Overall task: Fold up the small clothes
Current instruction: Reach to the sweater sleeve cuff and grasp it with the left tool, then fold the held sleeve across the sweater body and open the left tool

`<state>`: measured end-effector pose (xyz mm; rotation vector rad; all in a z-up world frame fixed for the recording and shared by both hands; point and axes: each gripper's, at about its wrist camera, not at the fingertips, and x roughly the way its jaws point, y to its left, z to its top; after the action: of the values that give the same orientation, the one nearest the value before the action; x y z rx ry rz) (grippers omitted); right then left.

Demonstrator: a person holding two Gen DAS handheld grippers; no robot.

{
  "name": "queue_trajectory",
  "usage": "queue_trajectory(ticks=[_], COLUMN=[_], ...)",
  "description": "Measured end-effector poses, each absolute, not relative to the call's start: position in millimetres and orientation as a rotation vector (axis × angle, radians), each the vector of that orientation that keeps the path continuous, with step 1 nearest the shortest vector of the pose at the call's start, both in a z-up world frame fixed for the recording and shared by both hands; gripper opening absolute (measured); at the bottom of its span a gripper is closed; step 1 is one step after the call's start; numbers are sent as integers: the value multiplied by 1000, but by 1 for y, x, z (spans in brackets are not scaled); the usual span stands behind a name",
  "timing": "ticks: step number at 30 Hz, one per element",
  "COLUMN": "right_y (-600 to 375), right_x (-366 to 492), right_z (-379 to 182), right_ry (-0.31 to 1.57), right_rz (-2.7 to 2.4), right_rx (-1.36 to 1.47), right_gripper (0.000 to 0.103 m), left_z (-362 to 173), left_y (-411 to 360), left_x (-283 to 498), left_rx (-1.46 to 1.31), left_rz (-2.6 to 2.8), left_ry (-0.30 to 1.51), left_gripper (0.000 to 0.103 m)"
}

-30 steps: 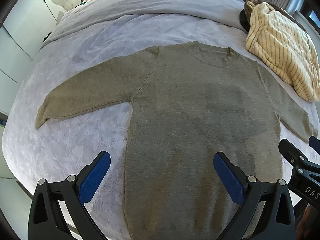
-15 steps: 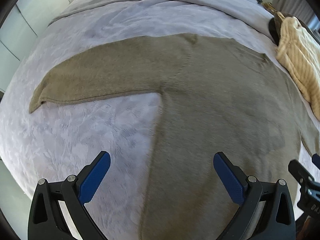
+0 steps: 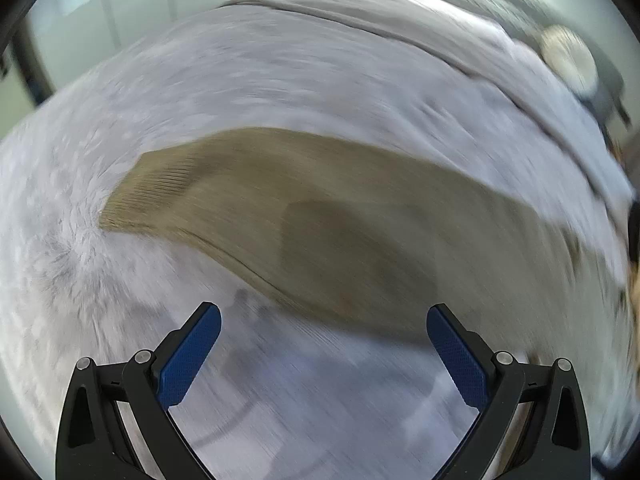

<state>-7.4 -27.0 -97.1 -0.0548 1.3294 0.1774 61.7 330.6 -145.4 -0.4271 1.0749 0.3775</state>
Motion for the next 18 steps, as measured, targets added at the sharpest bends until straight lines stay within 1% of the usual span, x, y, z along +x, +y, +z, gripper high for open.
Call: queue_trajectory(ticks=[3, 4, 5, 6, 7, 8, 10, 13, 18], right_y=[-15, -11, -9, -7, -5, -4, -5, -11, -38], right_x=[-7, -8, -7, -7, -7, -7, -7, -7, -10], right_z=[-104, -105, -106, -107, -108, -108, -107, -102, -92], right_ry=[1328, 1327, 1327, 1328, 1330, 1330, 1328, 1308, 1261], right_rz=[203, 207, 209, 212, 215, 218, 224, 229, 217], right_rx=[-58, -58, -58, -55, -52, -42, -28, -8, 43], right_gripper=[103, 103, 103, 103, 103, 103, 103, 103, 103], left_z=[-157, -158, -159, -161, -161, -160, -155, -132, -79], left_y=[369, 378, 382, 389, 394, 396, 396, 378, 305], left_x=[70, 72, 75, 77, 76, 72, 73, 74, 92], left_rx=[-510, -525, -538, -563, -593, -611, -605, -519, -366], left_rz=[401, 419, 429, 427, 423, 416, 392, 311, 49], left_ry=[1038, 1026, 1028, 1033, 1023, 1012, 998, 950, 845], left_gripper=[102, 85, 58, 47, 23, 6, 6, 6, 6])
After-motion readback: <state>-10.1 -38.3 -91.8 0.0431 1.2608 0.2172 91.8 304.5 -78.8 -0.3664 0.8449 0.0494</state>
